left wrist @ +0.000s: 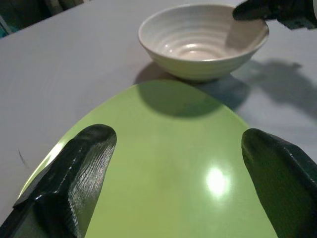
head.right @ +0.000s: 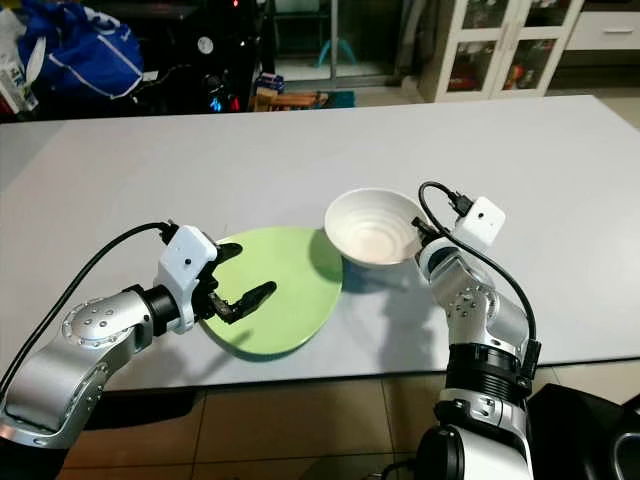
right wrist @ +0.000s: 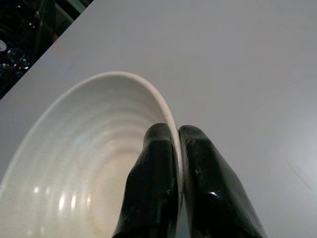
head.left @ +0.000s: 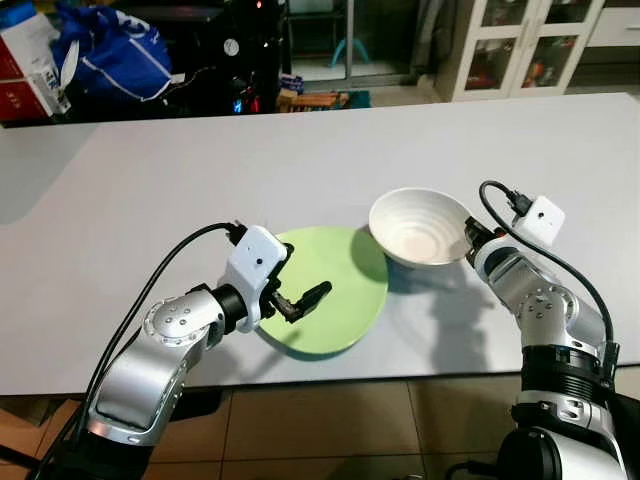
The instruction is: Setting the table
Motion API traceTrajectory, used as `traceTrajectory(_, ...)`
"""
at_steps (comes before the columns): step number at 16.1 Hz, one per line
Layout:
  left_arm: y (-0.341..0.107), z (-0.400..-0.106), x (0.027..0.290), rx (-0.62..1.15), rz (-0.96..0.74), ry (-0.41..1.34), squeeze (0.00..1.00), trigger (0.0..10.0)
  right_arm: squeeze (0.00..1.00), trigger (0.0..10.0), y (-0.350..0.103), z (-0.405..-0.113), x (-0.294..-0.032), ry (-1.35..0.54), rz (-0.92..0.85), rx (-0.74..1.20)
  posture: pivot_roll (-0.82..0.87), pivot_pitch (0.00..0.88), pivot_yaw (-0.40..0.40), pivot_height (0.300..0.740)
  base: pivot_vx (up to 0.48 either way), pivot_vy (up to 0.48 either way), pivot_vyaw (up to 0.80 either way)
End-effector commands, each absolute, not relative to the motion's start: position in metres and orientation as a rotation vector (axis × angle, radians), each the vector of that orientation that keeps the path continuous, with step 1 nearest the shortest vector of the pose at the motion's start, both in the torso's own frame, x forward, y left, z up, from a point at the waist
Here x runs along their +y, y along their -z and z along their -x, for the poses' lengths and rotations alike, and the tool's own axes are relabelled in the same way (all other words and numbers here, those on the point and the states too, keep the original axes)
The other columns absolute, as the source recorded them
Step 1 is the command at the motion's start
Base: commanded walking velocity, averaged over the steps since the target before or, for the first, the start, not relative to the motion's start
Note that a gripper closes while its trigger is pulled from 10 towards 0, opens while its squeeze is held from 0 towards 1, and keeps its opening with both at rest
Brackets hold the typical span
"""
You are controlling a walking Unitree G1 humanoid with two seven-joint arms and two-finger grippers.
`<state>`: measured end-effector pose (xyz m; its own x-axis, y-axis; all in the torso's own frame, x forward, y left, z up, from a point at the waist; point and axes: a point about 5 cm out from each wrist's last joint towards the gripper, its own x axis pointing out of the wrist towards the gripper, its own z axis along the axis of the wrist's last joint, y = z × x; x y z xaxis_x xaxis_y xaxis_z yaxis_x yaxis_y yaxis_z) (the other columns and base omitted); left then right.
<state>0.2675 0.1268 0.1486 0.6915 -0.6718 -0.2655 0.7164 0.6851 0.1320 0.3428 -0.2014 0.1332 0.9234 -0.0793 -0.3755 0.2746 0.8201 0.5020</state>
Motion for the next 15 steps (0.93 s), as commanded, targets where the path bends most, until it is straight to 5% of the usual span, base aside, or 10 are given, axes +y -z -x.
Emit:
traceTrajectory(1, -0.1516, -0.2660, 0.1254, 0.198, -0.255, 0.795, 0.00, 10.0, 0.00, 10.0, -0.1421, -0.3483, -0.1991, 0.176, -0.570, 0.318, 0.00, 0.051, 0.056, 0.740, 0.000, 0.000, 0.00)
traceTrajectory(2, -0.1516, -0.2661, 0.1254, 0.199, -0.255, 0.796, 0.00, 10.0, 0.00, 10.0, -0.1421, -0.3486, -0.1994, 0.174, -0.570, 0.317, 0.00, 0.051, 0.056, 0.740, 0.000, 0.000, 0.00)
traceTrajectory(3, -0.1518, -0.2661, 0.1252, 0.200, -0.257, 0.799, 0.00, 10.0, 0.89, 10.0, -0.1418, -0.3489, -0.2006, 0.177, -0.559, 0.312, 0.00, 0.051, 0.057, 0.740, 0.000, 0.000, 0.00)
traceTrajectory(4, -0.1521, -0.2662, 0.1248, 0.199, -0.259, 0.800, 0.00, 10.0, 1.00, 10.0, -0.1419, -0.3487, -0.2013, 0.175, -0.552, 0.307, 0.00, 0.050, 0.057, 0.740, 0.000, 0.000, 0.00)
traceTrajectory(15, -0.1538, -0.2677, 0.1218, 0.189, -0.255, 0.805, 0.00, 10.0, 1.00, 10.0, -0.1498, -0.3462, -0.2069, 0.162, -0.477, 0.282, -0.01, 0.042, 0.052, 0.740, 0.000, 0.000, 0.00)
